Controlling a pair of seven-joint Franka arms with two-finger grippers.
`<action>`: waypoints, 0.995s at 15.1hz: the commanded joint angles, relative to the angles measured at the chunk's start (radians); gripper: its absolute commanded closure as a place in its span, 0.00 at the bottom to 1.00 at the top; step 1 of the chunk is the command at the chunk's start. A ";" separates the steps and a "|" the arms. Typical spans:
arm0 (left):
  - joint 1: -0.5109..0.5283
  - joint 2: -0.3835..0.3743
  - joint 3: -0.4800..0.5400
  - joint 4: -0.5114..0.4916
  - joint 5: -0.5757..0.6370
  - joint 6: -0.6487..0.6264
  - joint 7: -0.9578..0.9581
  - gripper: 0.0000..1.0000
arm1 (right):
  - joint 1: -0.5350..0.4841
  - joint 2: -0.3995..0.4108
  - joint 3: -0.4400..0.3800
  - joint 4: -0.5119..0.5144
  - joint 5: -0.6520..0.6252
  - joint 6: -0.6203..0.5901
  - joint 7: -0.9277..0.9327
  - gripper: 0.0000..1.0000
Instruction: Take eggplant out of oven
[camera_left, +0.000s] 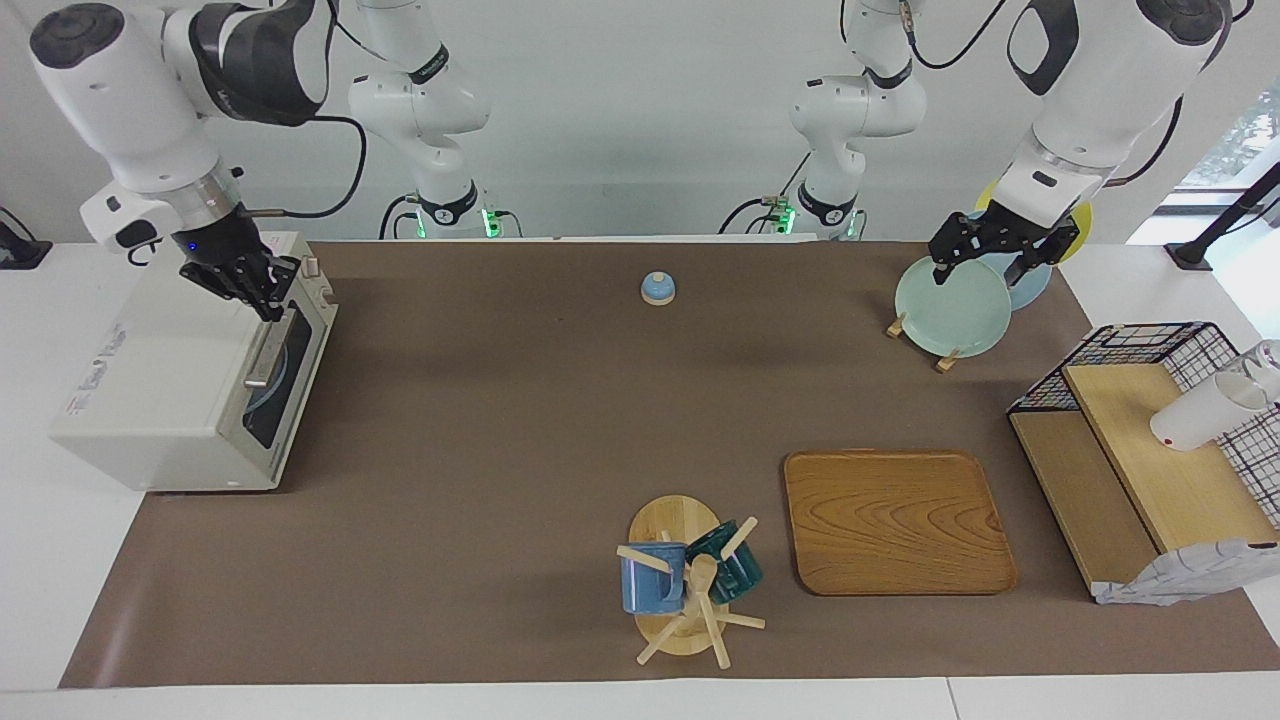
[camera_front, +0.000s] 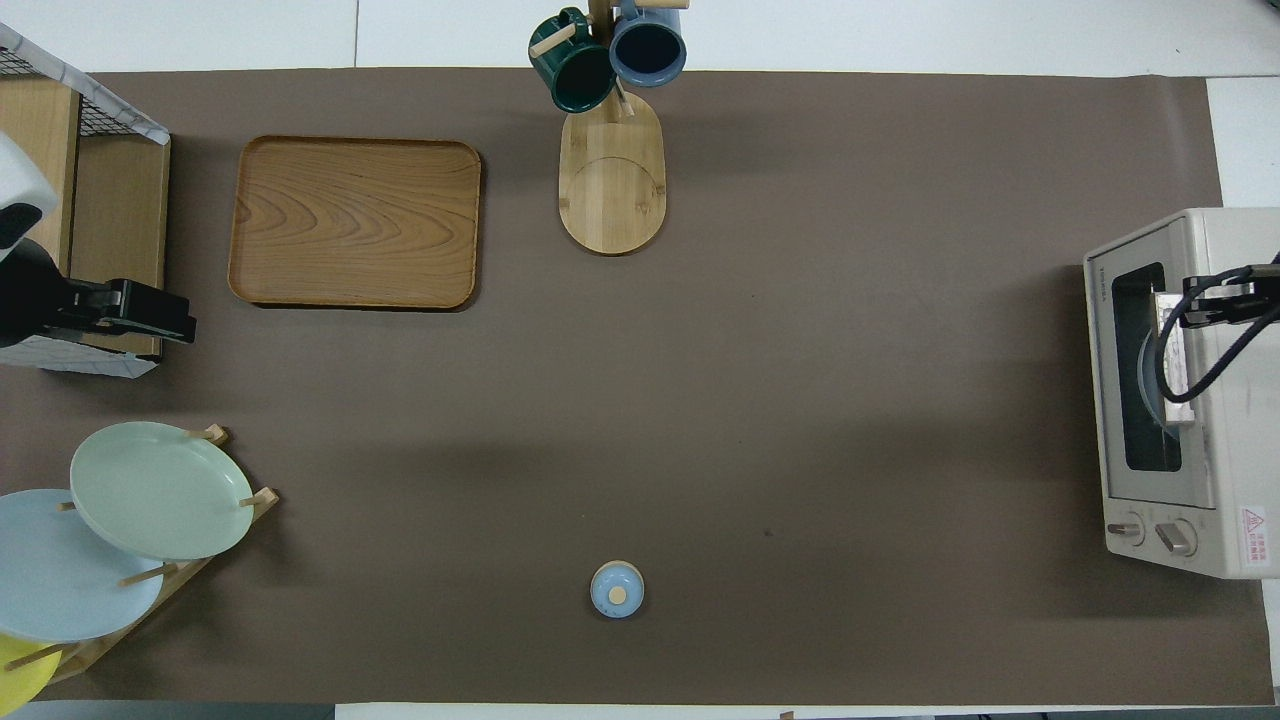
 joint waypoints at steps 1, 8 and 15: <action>0.006 -0.015 -0.003 -0.006 0.013 0.001 0.002 0.00 | -0.004 0.005 -0.003 -0.064 -0.078 0.049 0.030 1.00; 0.006 -0.015 -0.003 -0.006 0.013 0.001 0.002 0.00 | -0.033 0.005 -0.003 -0.153 -0.151 0.068 -0.029 1.00; 0.006 -0.015 -0.003 -0.006 0.012 0.001 0.002 0.00 | -0.018 0.035 0.000 -0.231 -0.143 0.253 -0.010 1.00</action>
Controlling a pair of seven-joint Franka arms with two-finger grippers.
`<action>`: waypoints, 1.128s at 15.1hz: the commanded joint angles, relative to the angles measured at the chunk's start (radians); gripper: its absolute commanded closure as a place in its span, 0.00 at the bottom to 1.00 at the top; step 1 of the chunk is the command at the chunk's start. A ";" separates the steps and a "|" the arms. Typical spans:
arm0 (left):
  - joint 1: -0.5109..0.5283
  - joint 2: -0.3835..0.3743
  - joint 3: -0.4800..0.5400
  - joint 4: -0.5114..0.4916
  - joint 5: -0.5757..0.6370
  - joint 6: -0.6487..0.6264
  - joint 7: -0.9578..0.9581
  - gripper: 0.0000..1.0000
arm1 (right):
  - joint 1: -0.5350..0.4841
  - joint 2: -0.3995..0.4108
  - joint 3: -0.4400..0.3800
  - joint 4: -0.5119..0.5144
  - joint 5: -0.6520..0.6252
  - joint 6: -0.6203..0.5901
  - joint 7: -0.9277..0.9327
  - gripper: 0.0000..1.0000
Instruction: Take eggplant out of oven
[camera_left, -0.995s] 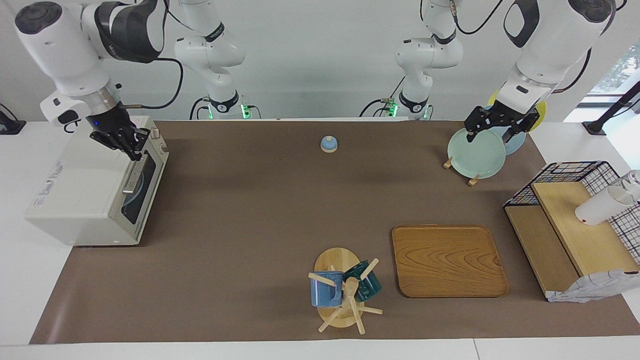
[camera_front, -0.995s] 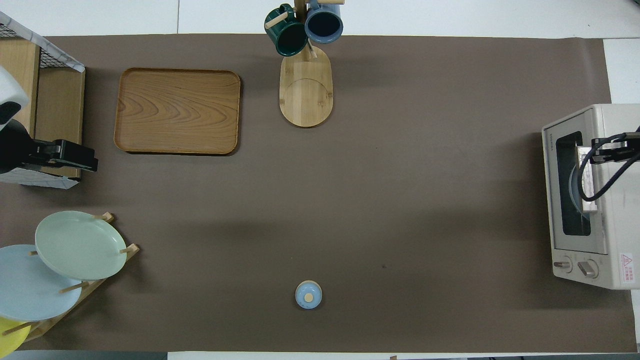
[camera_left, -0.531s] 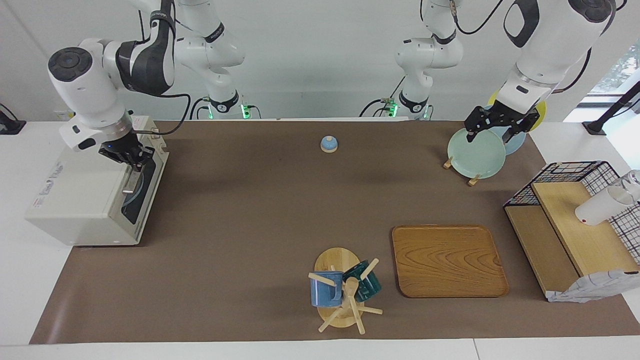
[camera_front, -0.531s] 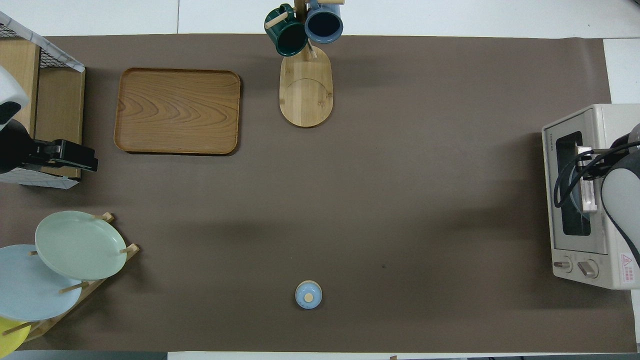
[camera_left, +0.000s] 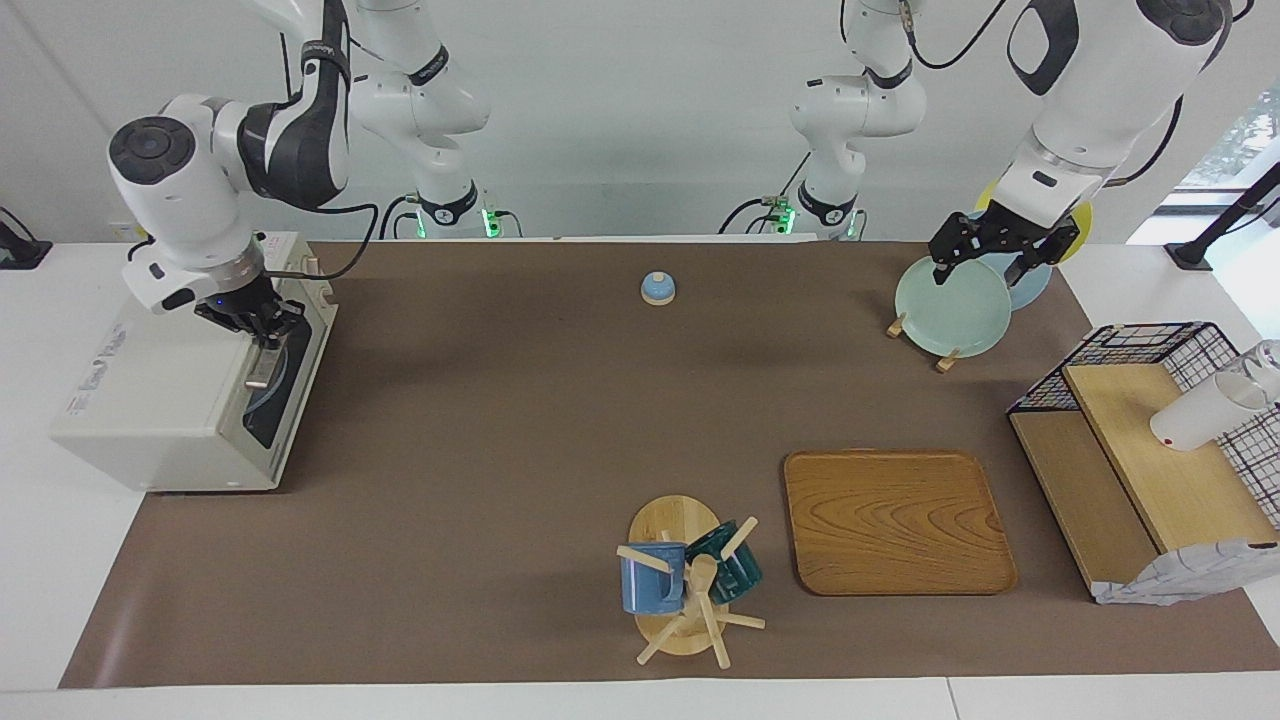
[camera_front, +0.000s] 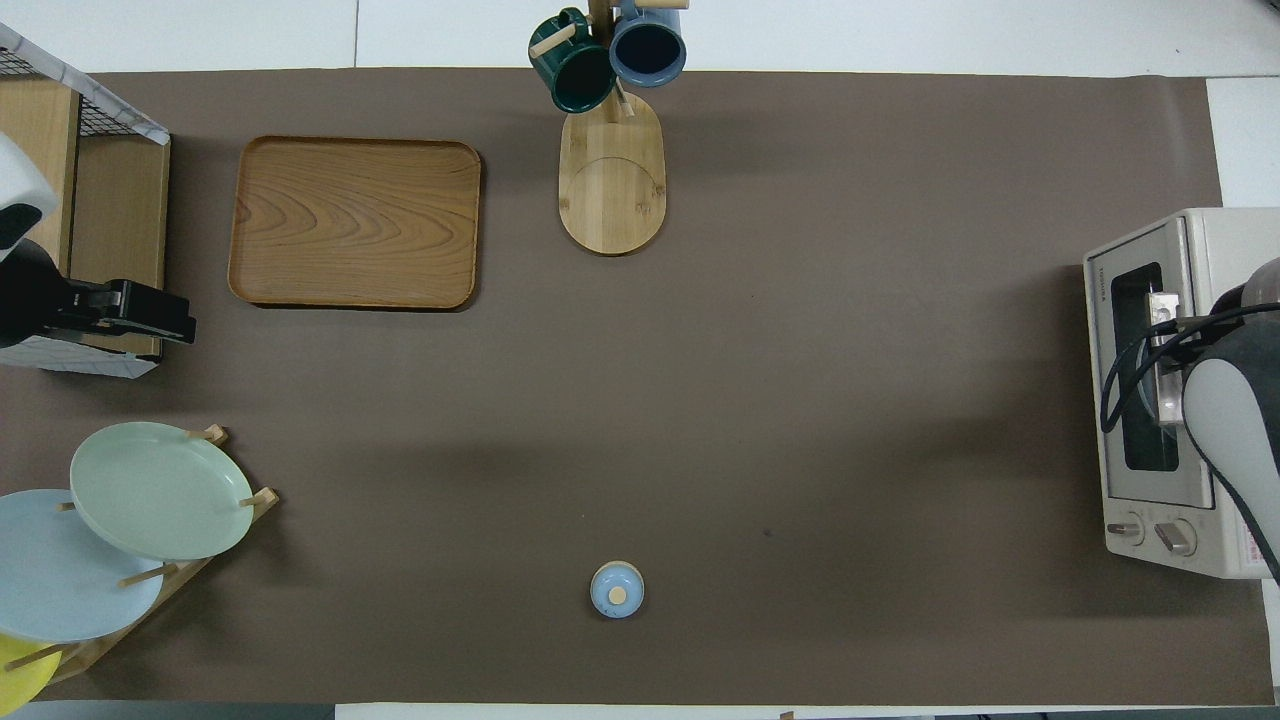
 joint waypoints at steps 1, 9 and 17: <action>0.006 -0.015 -0.003 -0.006 0.013 0.001 0.002 0.00 | 0.003 0.038 0.006 -0.060 -0.007 0.155 0.015 1.00; 0.006 -0.015 -0.003 -0.006 0.013 0.001 0.002 0.00 | 0.084 0.130 0.006 -0.107 0.156 0.353 0.041 1.00; 0.006 -0.015 -0.003 -0.006 0.012 0.001 0.002 0.00 | 0.113 0.239 0.006 -0.119 0.316 0.456 0.043 1.00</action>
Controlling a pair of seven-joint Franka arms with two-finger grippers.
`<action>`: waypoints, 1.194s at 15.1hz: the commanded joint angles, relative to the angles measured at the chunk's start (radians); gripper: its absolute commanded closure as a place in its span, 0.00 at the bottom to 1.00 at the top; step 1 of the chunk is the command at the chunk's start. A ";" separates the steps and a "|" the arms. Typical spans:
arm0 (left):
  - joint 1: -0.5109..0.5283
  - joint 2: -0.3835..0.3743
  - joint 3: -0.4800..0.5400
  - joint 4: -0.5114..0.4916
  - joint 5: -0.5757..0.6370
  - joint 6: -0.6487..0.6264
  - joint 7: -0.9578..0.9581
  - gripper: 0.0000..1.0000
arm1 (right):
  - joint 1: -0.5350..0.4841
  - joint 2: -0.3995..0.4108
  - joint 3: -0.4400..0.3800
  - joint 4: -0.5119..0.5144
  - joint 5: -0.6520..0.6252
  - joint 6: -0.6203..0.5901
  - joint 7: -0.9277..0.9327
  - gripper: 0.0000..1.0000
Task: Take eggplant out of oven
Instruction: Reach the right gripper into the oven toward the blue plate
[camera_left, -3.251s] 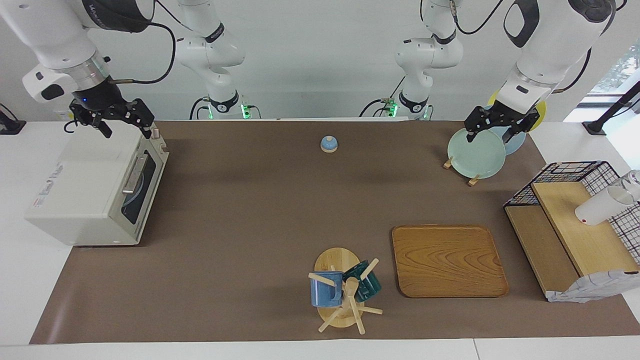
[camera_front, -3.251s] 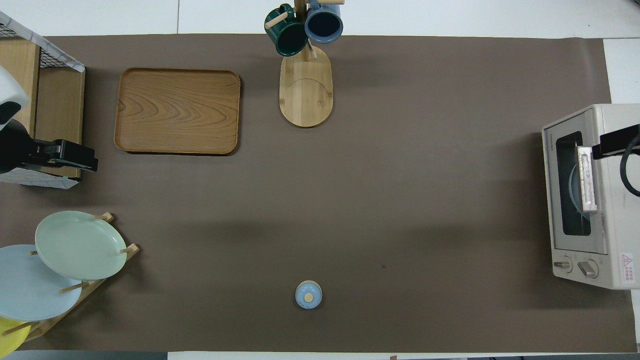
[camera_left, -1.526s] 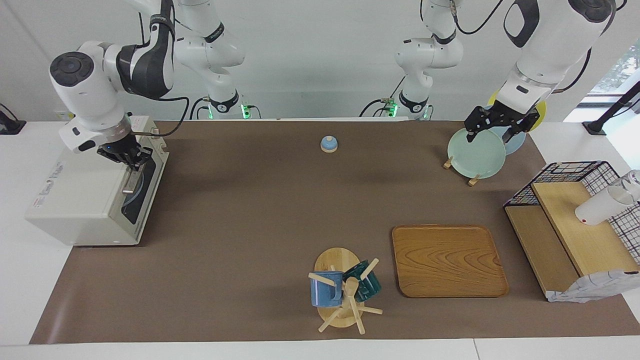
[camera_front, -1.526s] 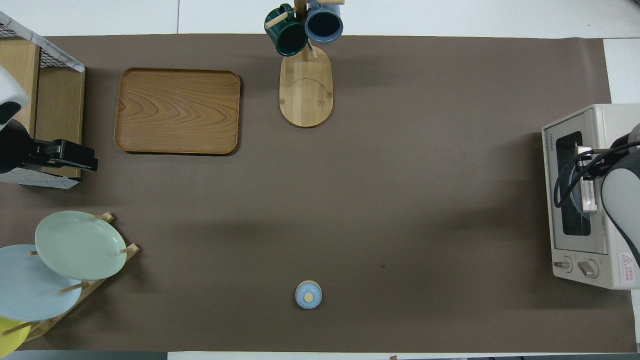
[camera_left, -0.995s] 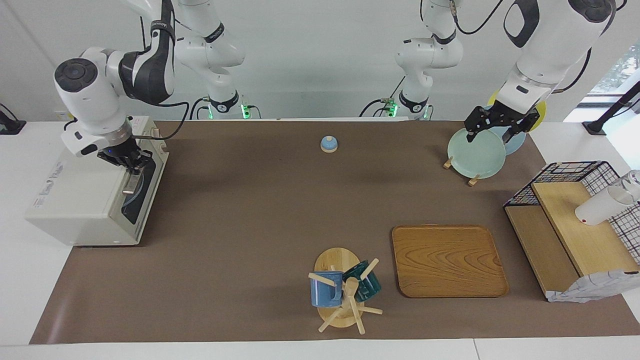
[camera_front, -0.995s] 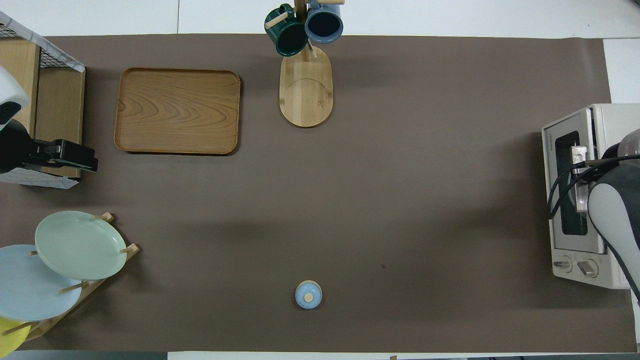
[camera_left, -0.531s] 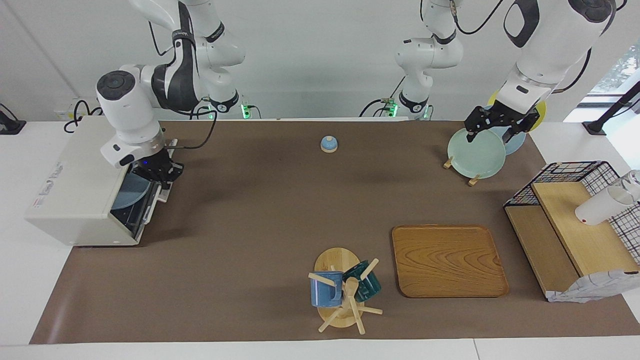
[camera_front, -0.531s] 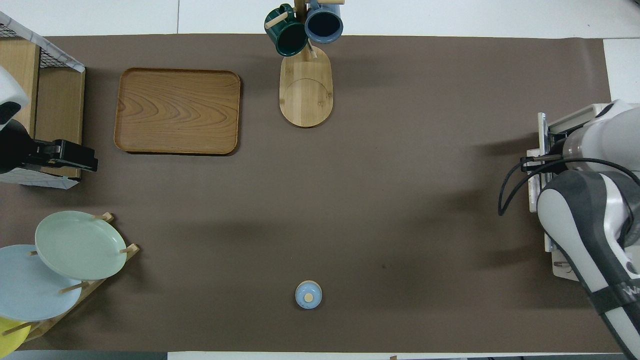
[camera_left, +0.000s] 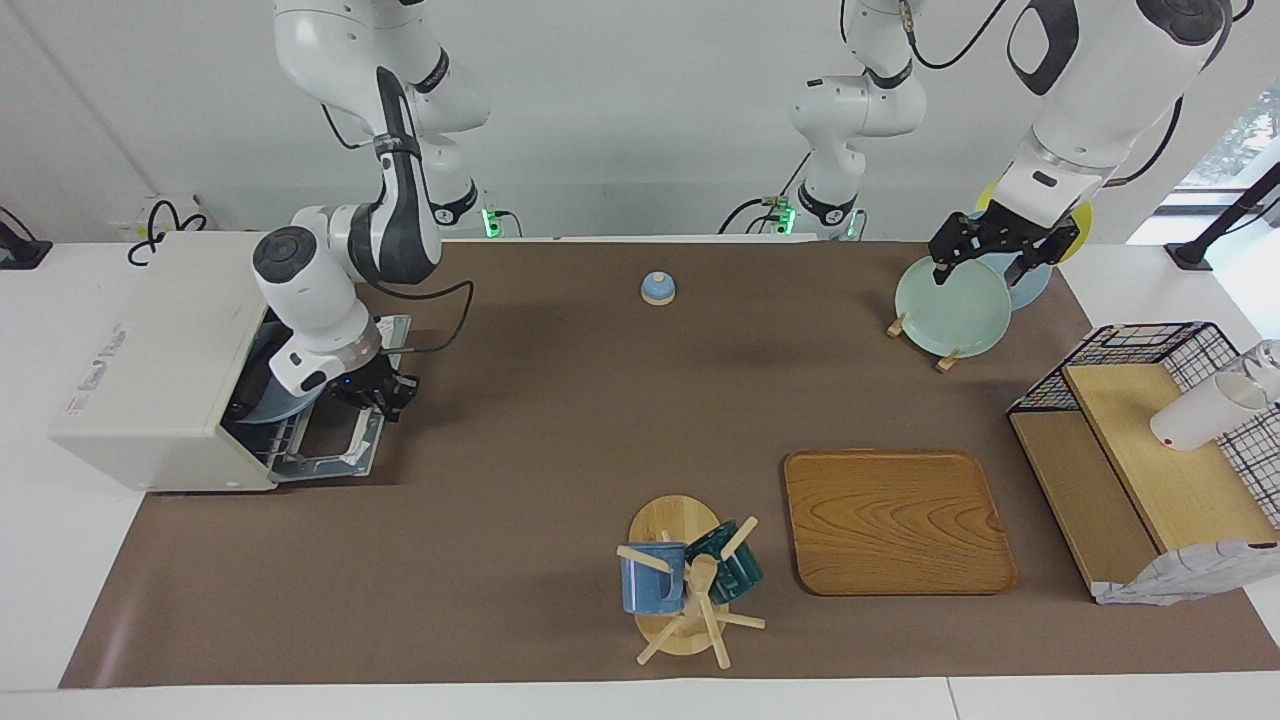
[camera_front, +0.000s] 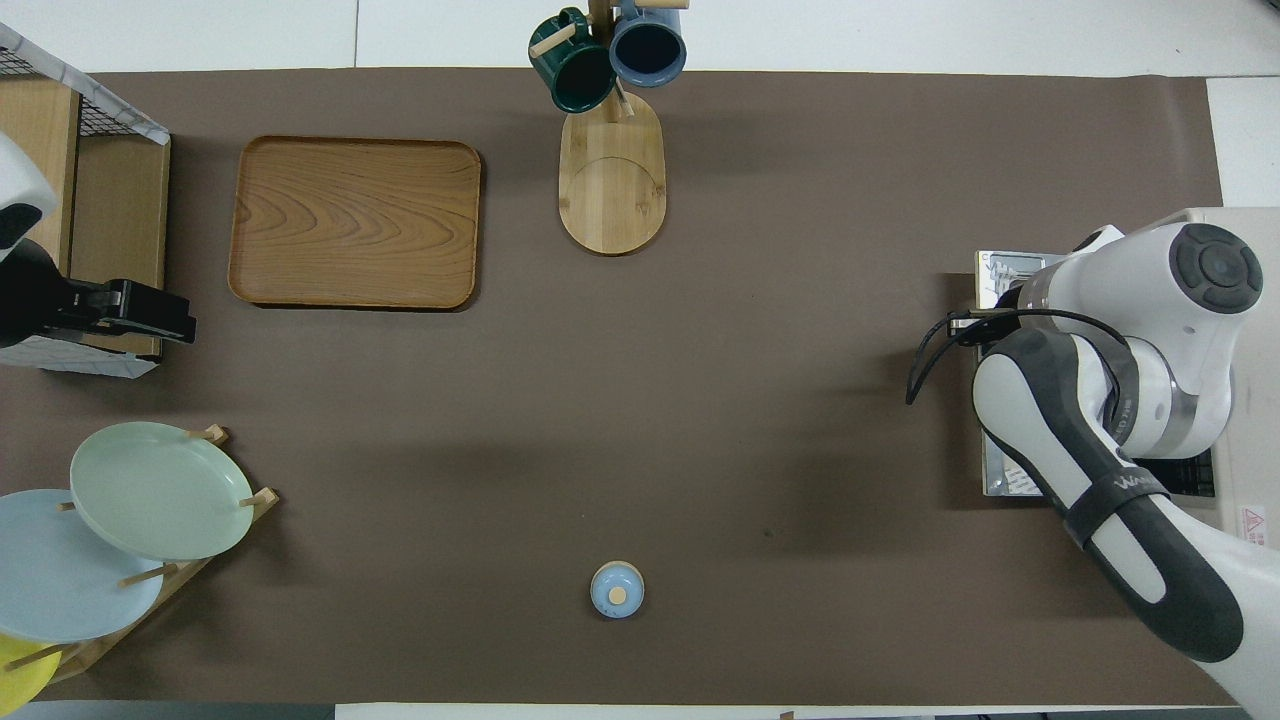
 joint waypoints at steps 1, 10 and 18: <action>0.006 -0.015 -0.003 -0.006 0.013 0.001 0.002 0.00 | -0.006 0.012 -0.020 0.013 0.010 0.028 -0.011 1.00; 0.006 -0.015 -0.003 -0.006 0.013 0.001 0.002 0.00 | 0.054 -0.052 -0.018 0.108 0.001 -0.217 0.168 0.71; 0.006 -0.015 -0.003 -0.006 0.013 0.001 0.002 0.00 | -0.101 -0.159 -0.020 0.040 -0.169 -0.306 0.083 0.45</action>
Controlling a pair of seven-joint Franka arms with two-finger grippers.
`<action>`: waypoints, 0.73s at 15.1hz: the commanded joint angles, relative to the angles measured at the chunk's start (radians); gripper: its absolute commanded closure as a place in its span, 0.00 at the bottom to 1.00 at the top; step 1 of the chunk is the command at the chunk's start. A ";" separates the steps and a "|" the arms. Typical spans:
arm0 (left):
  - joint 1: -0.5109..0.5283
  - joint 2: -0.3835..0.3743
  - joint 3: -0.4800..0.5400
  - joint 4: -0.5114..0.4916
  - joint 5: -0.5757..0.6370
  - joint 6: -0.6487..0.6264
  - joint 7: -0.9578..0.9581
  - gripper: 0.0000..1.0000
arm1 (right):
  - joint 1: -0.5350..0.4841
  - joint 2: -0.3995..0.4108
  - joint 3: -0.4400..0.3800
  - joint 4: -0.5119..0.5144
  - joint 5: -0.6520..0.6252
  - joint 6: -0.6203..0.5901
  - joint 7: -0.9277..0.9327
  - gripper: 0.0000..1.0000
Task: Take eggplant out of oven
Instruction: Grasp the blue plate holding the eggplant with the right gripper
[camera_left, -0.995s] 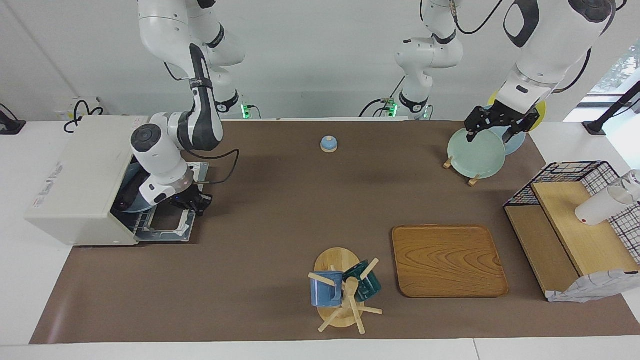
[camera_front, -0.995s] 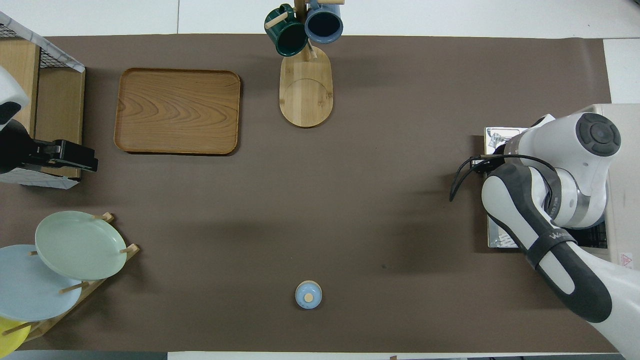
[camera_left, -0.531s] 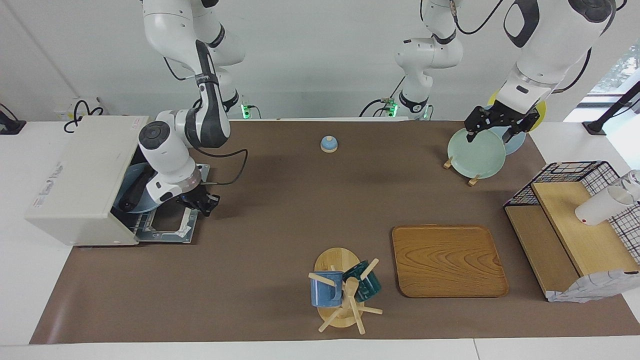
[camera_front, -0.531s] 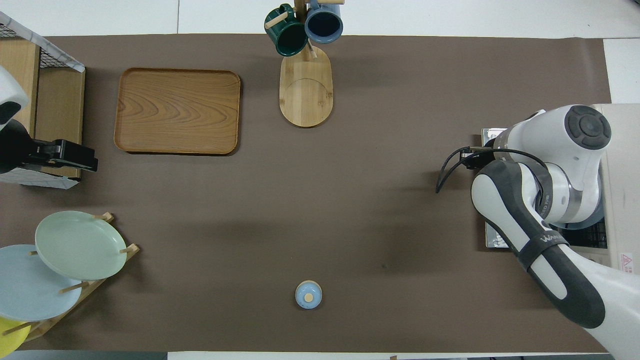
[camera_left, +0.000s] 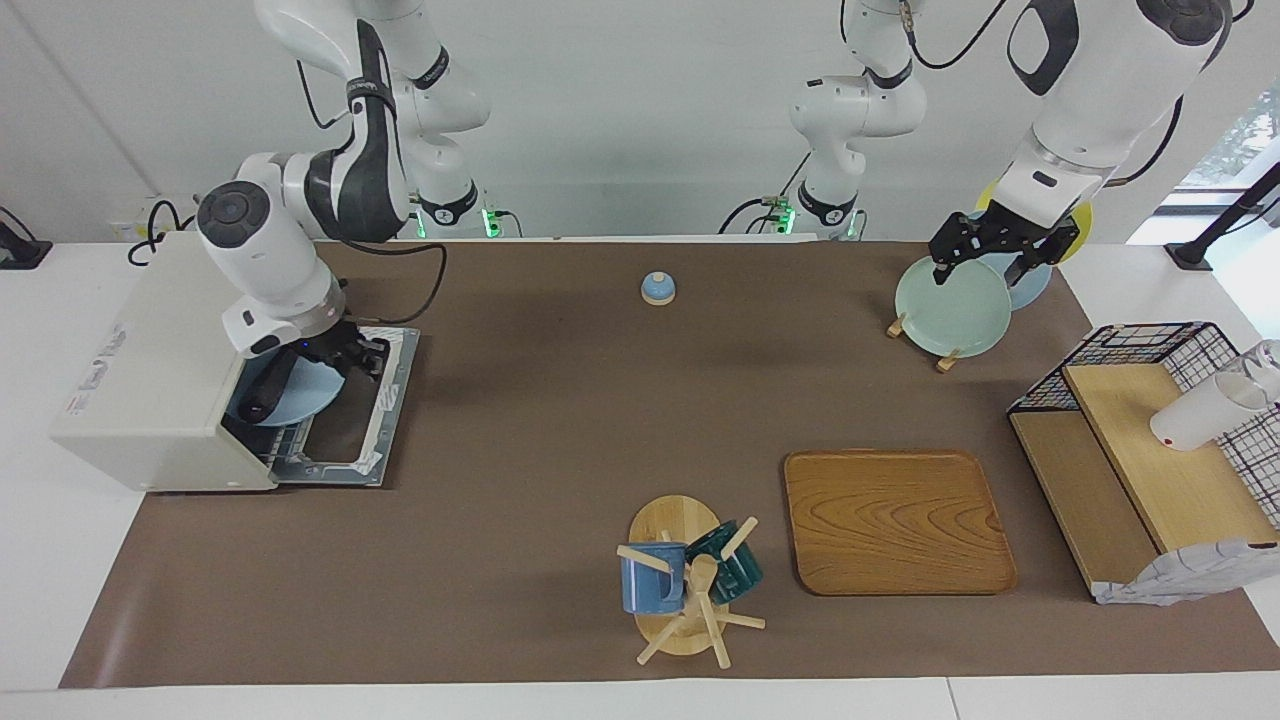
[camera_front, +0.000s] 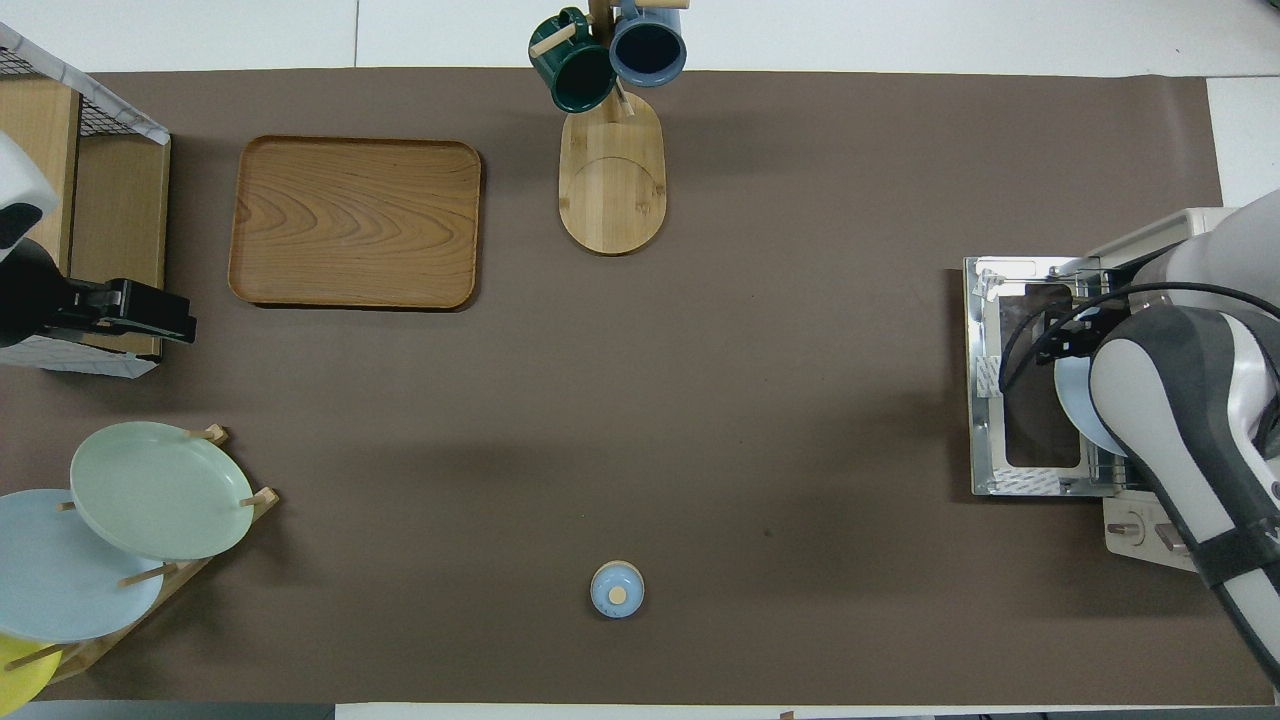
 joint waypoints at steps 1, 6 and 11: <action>0.006 -0.015 -0.003 -0.006 0.012 0.001 0.002 0.00 | -0.030 -0.016 0.008 -0.077 -0.016 0.100 -0.032 0.46; 0.006 -0.015 -0.003 -0.006 0.013 0.001 0.002 0.00 | -0.027 -0.020 0.011 -0.098 -0.016 0.174 -0.026 0.52; 0.006 -0.015 -0.003 -0.006 0.013 0.001 0.002 0.00 | -0.027 -0.020 0.011 -0.153 -0.003 0.240 -0.024 0.65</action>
